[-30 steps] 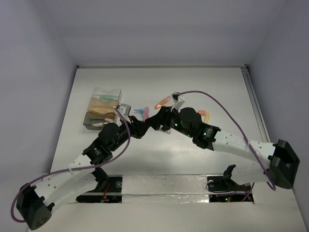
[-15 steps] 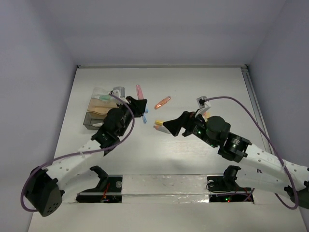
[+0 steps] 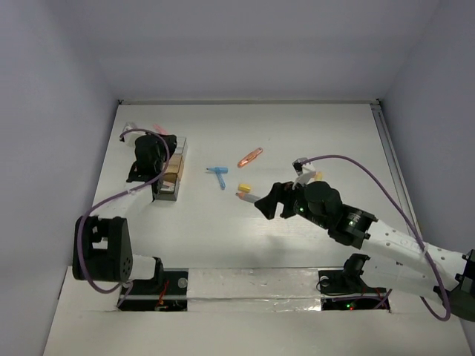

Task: Sort the stationery into containers
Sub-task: Place the pen in the storage box, then pick up the pen from the center of the board.

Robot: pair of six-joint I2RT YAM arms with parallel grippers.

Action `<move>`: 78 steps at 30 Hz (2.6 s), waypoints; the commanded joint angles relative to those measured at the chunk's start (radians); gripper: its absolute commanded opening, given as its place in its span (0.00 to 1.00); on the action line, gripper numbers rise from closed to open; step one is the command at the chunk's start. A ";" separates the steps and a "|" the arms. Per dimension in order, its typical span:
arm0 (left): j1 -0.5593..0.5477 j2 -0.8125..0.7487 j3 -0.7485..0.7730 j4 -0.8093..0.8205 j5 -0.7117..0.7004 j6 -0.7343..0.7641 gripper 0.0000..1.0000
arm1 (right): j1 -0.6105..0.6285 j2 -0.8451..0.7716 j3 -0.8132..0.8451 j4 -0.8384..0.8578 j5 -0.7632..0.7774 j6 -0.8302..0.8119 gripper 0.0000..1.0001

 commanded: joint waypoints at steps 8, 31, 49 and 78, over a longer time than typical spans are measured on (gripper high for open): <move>0.070 0.187 0.124 0.018 0.048 -0.164 0.00 | -0.026 0.044 -0.035 0.042 -0.163 -0.035 0.96; 0.088 0.336 0.157 -0.025 -0.025 -0.264 0.06 | -0.026 0.027 -0.021 0.019 -0.200 -0.081 0.97; 0.088 0.335 0.128 -0.022 -0.057 -0.257 0.20 | -0.026 0.015 -0.012 0.004 -0.179 -0.091 0.97; 0.022 0.116 0.130 0.076 0.022 -0.042 0.53 | -0.026 0.033 -0.003 0.011 -0.122 -0.102 0.62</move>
